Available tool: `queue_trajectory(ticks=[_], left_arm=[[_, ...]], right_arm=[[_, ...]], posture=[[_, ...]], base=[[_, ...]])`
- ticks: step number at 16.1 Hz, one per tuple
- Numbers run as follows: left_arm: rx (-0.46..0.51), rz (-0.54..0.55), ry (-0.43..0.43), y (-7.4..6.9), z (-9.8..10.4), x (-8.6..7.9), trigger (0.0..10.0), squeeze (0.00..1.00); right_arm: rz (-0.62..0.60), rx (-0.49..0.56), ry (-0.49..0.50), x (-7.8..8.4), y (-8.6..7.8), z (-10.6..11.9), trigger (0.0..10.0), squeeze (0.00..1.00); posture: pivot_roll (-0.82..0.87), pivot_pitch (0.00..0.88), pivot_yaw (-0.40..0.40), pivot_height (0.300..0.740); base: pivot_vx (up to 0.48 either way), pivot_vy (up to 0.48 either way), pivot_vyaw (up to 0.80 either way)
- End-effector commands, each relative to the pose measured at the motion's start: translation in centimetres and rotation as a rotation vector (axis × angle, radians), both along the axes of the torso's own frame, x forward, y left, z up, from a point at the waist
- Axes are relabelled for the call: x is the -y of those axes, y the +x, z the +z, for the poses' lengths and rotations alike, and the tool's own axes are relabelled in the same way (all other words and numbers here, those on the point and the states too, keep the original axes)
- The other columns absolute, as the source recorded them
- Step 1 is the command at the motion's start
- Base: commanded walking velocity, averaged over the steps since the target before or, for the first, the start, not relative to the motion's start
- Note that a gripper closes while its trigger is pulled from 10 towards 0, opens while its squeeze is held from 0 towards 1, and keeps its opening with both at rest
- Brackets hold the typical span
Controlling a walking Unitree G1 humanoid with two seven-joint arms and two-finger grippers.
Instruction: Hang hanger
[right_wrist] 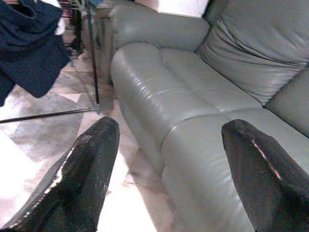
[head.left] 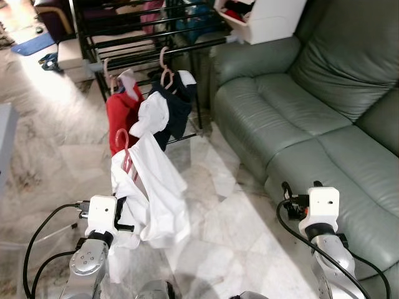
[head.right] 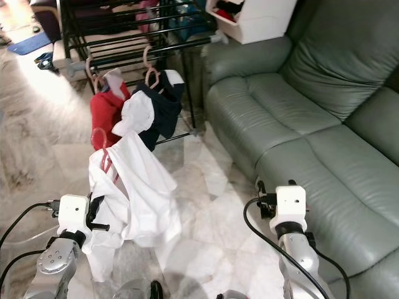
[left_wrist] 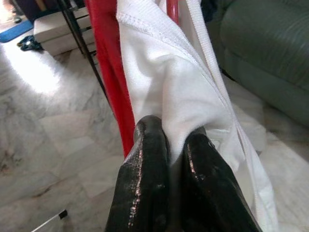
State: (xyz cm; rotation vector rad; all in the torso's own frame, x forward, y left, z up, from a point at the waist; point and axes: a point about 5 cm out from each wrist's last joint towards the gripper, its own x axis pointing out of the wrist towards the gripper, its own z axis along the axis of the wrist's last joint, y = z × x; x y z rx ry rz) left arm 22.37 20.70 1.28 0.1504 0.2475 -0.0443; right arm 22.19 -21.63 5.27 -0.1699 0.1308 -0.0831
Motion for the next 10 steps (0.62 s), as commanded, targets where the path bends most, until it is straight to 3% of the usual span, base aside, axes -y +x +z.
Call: queue_trajectory(ticks=[1, 2, 3, 4, 5, 8, 10], left_arm=[[0.083, -0.013, 0.012, 1.05, 1.68, 0.09, 4.9, 0.0], [0.086, -0.016, 0.013, 1.07, 1.74, 0.11, 4.9, 0.0], [0.086, -0.016, 0.013, 1.06, 1.75, 0.1, 5.7, 0.0], [0.082, -0.017, 0.01, 1.03, 1.71, 0.13, 7.7, 0.0], [0.08, -0.018, 0.01, 1.01, 1.71, 0.15, 8.7, 0.0], [0.077, -0.018, 0.008, 1.01, 1.7, 0.19, 10.0, 0.0], [0.074, -0.019, 0.012, 1.02, 1.67, 0.24, 10.0, 0.0]], right_arm=[[-0.008, 0.013, 0.003, -0.01, -0.09, 0.27, 10.0, 0.0], [-0.009, 0.012, 0.004, -0.02, -0.17, 0.23, 10.0, 0.0], [-0.01, 0.012, 0.005, -0.05, -0.2, 0.22, 10.0, 0.0], [-0.009, 0.011, 0.009, -0.1, -0.24, 0.19, 10.0, 0.0], [-0.01, 0.008, 0.013, -0.07, -0.24, 0.18, 10.0, 0.0], [-0.009, 0.002, 0.017, -0.06, -0.23, 0.11, 10.0, 0.0], [-0.015, -0.003, 0.02, -0.03, -0.26, 0.03, 10.0, 0.0]], posture=[[-0.05, 0.0, 0.043, 0.74], [-0.05, 0.0, 0.044, 0.74], [-0.05, 0.0, 0.044, 0.74], [-0.05, 0.0, 0.044, 0.74], [-0.05, 0.0, 0.044, 0.74], [-0.05, 0.0, 0.044, 0.74], [-0.05, 0.0, 0.044, 0.74]], base=[[0.0, 0.0, 0.0], [0.0, 0.0, 0.0], [0.0, 0.0, 0.0], [0.0, 0.0, 0.0], [0.0, 0.0, 0.0], [0.0, 0.0, 0.0], [0.0, 0.0, 0.0]])
